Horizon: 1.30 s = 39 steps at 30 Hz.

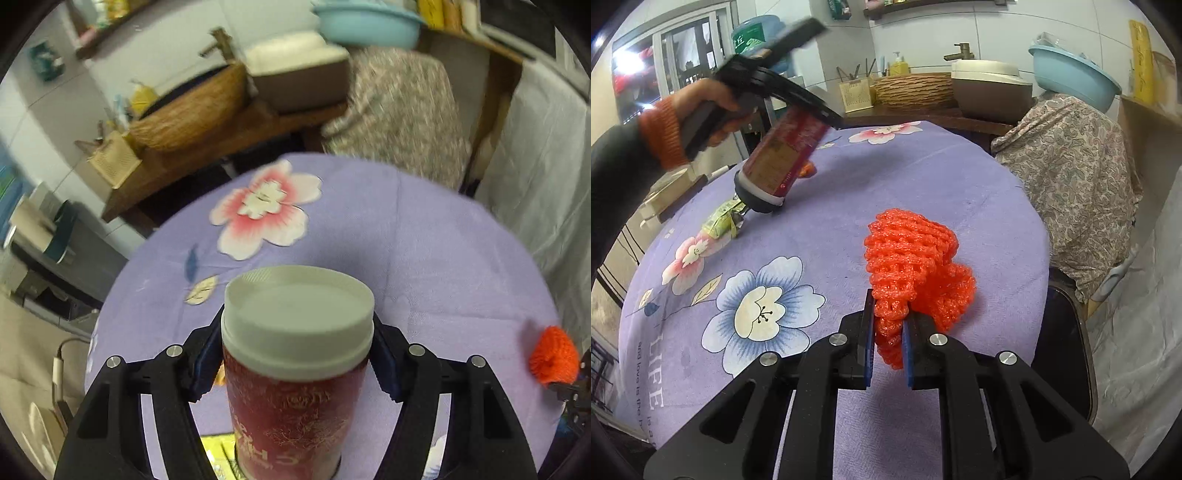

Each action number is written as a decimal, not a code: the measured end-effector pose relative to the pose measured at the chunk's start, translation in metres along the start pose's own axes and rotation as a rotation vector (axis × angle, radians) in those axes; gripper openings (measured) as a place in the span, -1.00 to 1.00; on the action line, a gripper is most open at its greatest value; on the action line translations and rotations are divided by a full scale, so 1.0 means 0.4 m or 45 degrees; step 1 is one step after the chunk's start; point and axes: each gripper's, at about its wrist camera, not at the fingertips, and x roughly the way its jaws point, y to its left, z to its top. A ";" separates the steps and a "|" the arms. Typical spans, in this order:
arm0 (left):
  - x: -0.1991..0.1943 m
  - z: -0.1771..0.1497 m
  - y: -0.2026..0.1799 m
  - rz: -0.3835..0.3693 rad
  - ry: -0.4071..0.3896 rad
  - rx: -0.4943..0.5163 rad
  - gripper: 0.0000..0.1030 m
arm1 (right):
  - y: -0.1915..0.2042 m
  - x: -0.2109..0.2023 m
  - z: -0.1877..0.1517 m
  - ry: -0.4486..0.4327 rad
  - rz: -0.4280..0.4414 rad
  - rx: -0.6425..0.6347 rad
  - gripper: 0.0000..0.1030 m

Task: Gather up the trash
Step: 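Carry both to the black bin, left tool drops cup while right drops orange net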

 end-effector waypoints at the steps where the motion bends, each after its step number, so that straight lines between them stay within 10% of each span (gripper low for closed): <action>1: -0.023 -0.012 0.014 -0.006 -0.021 -0.032 0.30 | -0.005 -0.002 -0.001 -0.003 0.000 0.011 -0.76; 19: -0.225 -0.131 -0.030 -0.056 -0.326 -0.159 0.29 | -0.032 -0.078 -0.029 -0.076 -0.045 0.085 -0.76; 39: -0.252 -0.022 -0.581 -0.603 -0.508 0.008 0.29 | -0.355 -0.191 -0.208 -0.053 -0.368 0.446 -0.75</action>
